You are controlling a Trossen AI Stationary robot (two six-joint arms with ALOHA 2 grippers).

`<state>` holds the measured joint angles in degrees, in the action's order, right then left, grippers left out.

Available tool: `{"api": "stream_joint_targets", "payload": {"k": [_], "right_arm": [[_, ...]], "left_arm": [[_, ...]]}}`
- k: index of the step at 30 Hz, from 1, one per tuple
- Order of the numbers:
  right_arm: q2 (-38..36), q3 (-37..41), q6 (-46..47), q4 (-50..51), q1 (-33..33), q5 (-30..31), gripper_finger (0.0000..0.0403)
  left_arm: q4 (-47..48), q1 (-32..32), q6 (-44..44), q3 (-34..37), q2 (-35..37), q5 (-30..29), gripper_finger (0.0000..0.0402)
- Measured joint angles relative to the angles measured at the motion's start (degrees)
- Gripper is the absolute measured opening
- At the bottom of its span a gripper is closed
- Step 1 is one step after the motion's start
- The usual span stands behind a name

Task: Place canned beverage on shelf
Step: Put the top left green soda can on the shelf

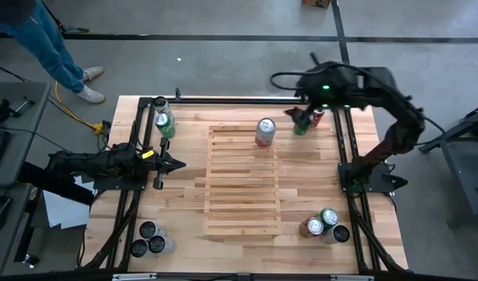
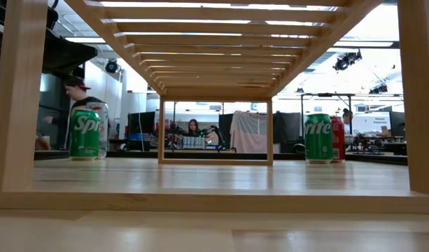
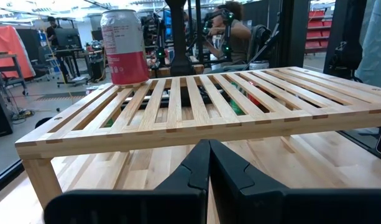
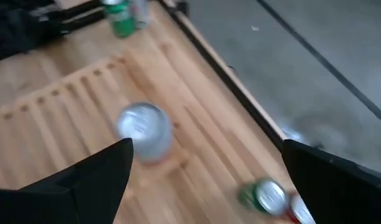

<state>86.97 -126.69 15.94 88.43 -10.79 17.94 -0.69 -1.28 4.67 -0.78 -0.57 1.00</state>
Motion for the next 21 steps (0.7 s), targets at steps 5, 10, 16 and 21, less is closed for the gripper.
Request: {"api": "stream_joint_targets", "payload": {"k": [5, 10, 16, 21], "right_arm": [[-7.72, 6.04, 5.02, -0.29, 2.57, 7.78, 0.0394], [-20.72, 25.87, 13.99, -5.15, 4.22, 11.97, 0.0394], [-33.24, 45.50, 23.02, -21.60, 3.29, 12.24, 0.0394], [-37.62, 54.85, 19.89, -33.95, 3.29, 10.34, 0.0395]], "left_arm": [[0.01, 0.00, 0.00, 0.02, 0.01, -0.01, 0.0000], [0.02, 0.00, 0.00, 0.00, 0.02, 0.02, 0.0000], [0.00, 0.00, 0.00, 0.01, 0.02, 0.02, 0.0000], [0.02, 0.00, 0.00, 0.00, 0.02, 0.00, 0.0000]]}}
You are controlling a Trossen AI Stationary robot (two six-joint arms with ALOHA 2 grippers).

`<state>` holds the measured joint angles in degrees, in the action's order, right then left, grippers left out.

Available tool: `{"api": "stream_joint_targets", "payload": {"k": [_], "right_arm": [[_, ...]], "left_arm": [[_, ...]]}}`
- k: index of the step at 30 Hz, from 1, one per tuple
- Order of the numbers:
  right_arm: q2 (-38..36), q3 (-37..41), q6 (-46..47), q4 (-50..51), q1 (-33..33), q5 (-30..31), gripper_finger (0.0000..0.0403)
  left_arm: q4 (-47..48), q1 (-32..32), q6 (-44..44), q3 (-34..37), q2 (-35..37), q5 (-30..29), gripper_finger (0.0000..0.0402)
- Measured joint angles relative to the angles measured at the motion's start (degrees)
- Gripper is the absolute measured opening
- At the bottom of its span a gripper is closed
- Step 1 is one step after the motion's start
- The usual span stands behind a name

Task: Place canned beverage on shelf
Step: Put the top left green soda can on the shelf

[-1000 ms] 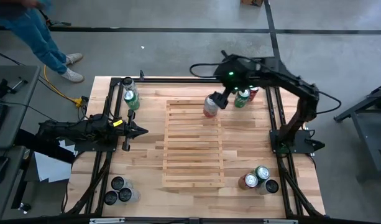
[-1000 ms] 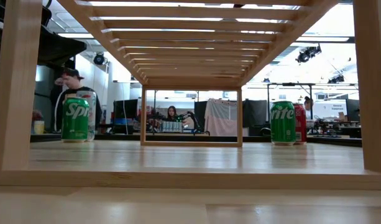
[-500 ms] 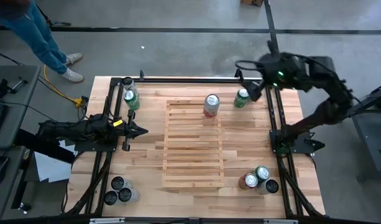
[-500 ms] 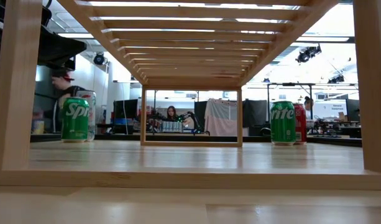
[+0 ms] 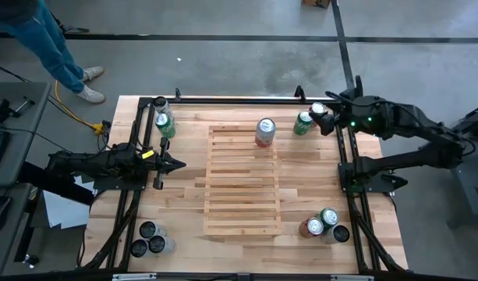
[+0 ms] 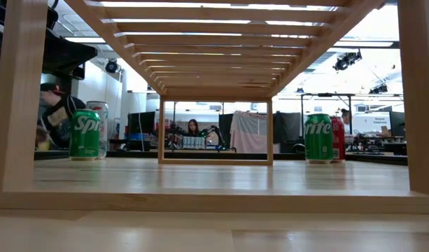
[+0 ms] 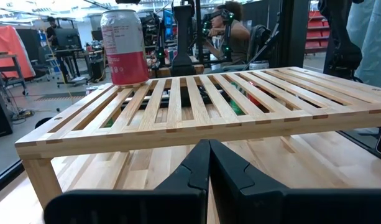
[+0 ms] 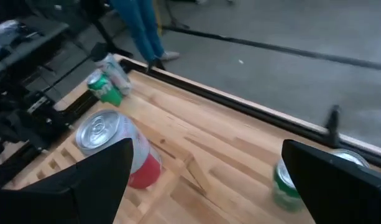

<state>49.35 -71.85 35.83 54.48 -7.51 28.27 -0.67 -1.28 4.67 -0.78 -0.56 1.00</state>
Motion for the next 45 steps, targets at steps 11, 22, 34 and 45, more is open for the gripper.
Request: {"api": "stream_joint_targets", "payload": {"k": [11, 22, 34, 45], "right_arm": [[1.91, 3.77, 0.65, -7.38, 0.00, -0.87, 0.0395], [2.05, 3.77, 8.87, -13.71, 0.00, 1.75, 0.0395], [2.07, 3.77, 15.17, -13.69, 0.00, 3.06, 0.0395], [2.07, 3.77, 14.61, -13.69, 0.00, 3.02, 0.0394]], "left_arm": [[0.00, 0.00, 0.00, 0.00, 0.00, 0.00, 0.0000], [-0.84, 0.00, 0.00, 0.02, -0.02, -0.01, 0.0000], [-14.93, 0.00, -15.95, 0.00, -0.02, -0.26, 0.0000], [-39.23, 0.07, -34.44, -0.65, -0.61, -12.82, 0.0000]]}}
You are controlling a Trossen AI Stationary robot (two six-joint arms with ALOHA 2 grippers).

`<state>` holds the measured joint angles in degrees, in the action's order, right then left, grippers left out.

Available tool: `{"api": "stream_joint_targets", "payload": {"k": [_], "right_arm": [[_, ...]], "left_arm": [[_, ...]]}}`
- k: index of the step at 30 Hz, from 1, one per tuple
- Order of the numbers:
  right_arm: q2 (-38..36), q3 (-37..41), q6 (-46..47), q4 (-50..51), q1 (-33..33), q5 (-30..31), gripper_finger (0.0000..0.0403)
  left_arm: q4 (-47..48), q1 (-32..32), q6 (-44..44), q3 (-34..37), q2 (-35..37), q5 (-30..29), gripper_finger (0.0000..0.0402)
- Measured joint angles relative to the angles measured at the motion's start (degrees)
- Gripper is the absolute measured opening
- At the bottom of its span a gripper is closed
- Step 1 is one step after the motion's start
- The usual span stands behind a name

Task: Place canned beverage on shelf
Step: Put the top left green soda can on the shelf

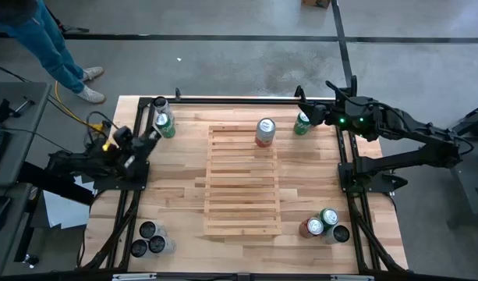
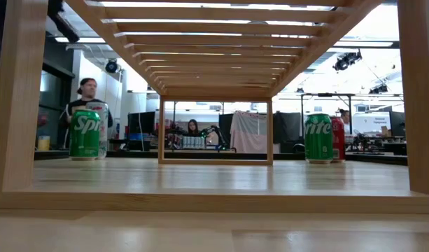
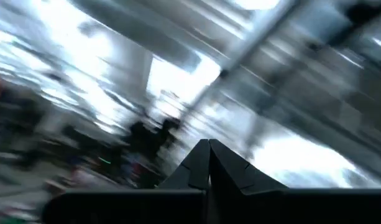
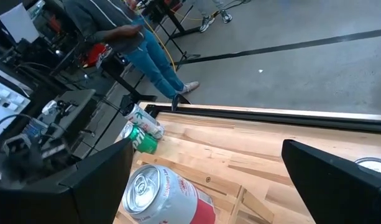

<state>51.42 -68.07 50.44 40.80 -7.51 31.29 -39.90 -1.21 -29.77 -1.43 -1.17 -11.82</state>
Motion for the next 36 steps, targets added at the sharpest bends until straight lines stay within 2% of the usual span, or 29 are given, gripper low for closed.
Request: {"api": "stream_joint_targets", "payload": {"k": [2, 5, 8, 14, 19, 23, 31, 36], "right_arm": [[0.00, 0.00, -1.03, 0.02, 0.00, 0.00, 0.0394], [0.00, 0.00, -1.49, 0.02, 0.00, 0.00, 0.0394], [0.00, 0.00, -1.85, 0.02, 0.00, 0.00, 0.0394], [0.00, 0.00, -2.94, 0.06, 0.00, -1.33, 0.0395], [0.00, 0.00, -4.27, 0.06, 0.00, -4.50, 0.0395], [0.00, 0.00, -4.42, 0.09, 0.02, -4.95, 0.0395], [0.00, 0.00, -4.42, 0.09, 0.00, -4.96, 0.0395], [0.00, 0.00, -4.42, 0.11, 0.02, -4.96, 0.0395]], "left_arm": [[3.55, 0.04, -3.07, -1.50, -1.56, -7.94, 0.0007], [12.20, 0.09, -3.18, -6.56, -6.20, -10.83, 0.0037], [22.58, 0.32, -2.74, -14.38, -13.16, -13.00, 0.0087], [52.96, 4.73, 0.87, -34.03, -26.82, -19.54, 0.0203], [76.33, 10.09, -6.01, -44.85, -35.17, -27.04, 0.0280], [85.21, 13.69, -15.57, -46.34, -39.10, -30.74, 0.0309], [96.27, 17.62, -32.90, -46.36, -44.32, -30.52, 0.0313], [97.41, 20.03, -35.25, -44.91, -47.33, -30.70, 0.0314]]}}
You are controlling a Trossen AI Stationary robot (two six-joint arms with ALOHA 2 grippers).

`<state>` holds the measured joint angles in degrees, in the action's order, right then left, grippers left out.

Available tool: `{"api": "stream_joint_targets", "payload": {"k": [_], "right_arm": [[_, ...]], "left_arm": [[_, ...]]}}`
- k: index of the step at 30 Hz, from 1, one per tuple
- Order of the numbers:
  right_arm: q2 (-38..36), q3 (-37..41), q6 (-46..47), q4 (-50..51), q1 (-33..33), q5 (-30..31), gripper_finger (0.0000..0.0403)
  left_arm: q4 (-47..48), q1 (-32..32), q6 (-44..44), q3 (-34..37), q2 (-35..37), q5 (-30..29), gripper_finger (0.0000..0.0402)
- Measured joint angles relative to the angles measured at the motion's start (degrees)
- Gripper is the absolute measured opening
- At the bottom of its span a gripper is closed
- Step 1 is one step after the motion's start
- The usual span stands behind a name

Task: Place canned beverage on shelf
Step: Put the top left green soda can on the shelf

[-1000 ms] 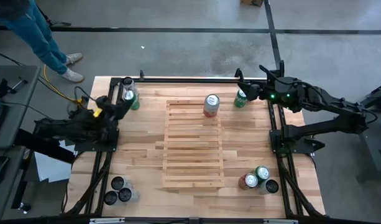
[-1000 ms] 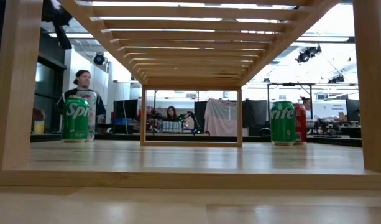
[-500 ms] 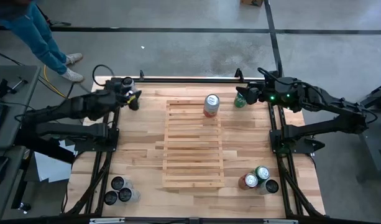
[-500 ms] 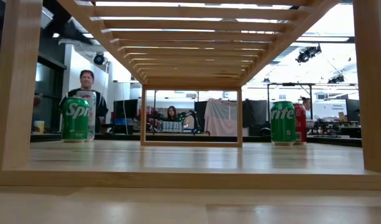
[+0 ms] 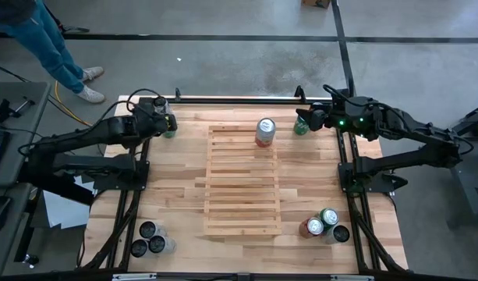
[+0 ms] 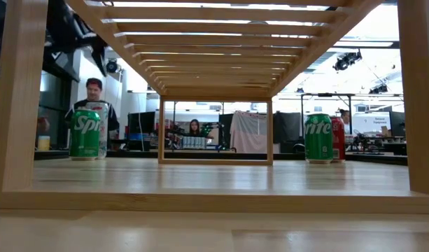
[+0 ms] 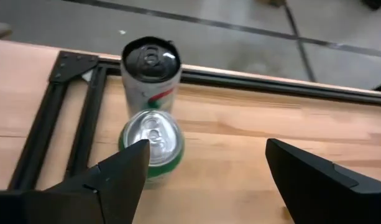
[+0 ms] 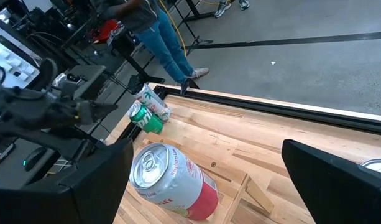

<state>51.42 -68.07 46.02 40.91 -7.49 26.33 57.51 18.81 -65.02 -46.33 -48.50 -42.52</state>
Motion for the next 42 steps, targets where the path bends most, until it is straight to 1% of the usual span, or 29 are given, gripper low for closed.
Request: {"api": "stream_joint_targets", "payload": {"k": [3, 7, 11, 16, 24, 31, 35, 42], "right_arm": [[0.00, 0.00, -0.01, 0.00, -0.02, -0.01, 0.0395], [0.00, 0.00, -0.02, 0.00, -0.01, -0.02, 0.0395], [0.00, 0.00, -0.02, 0.00, -0.02, 0.02, 0.0395], [0.00, 0.00, -0.04, 0.02, -0.02, 0.04, 0.0395], [0.00, 0.00, -0.27, 0.02, -0.02, 0.09, 0.0395], [0.00, 0.00, -1.35, 0.02, -0.02, 0.13, 0.0395], [0.00, 0.00, -1.36, 0.02, -0.02, 0.13, 0.0395], [0.00, 0.00, -1.36, 0.02, -0.02, 0.11, 0.0395]], "left_arm": [[-0.04, 1.97, -1.45, 2.01, -1.81, 0.38, 0.0314], [-0.22, 5.24, -1.73, 3.60, -3.71, 2.81, 0.0314], [-2.68, 8.72, 1.26, 4.36, -4.81, 3.19, 0.0314], [-7.69, 13.69, 6.93, 5.52, -6.07, 6.66, 0.0314], [-8.11, 19.56, 7.67, 5.65, -8.73, 10.85, 0.0314], [-10.18, 21.04, 8.48, 5.47, -11.13, 11.98, 0.0314], [-12.94, 21.04, 8.92, 5.58, -11.35, 13.00, 0.0314], [-13.29, 21.04, 10.37, 5.69, -10.35, 14.35, 0.0314]]}}
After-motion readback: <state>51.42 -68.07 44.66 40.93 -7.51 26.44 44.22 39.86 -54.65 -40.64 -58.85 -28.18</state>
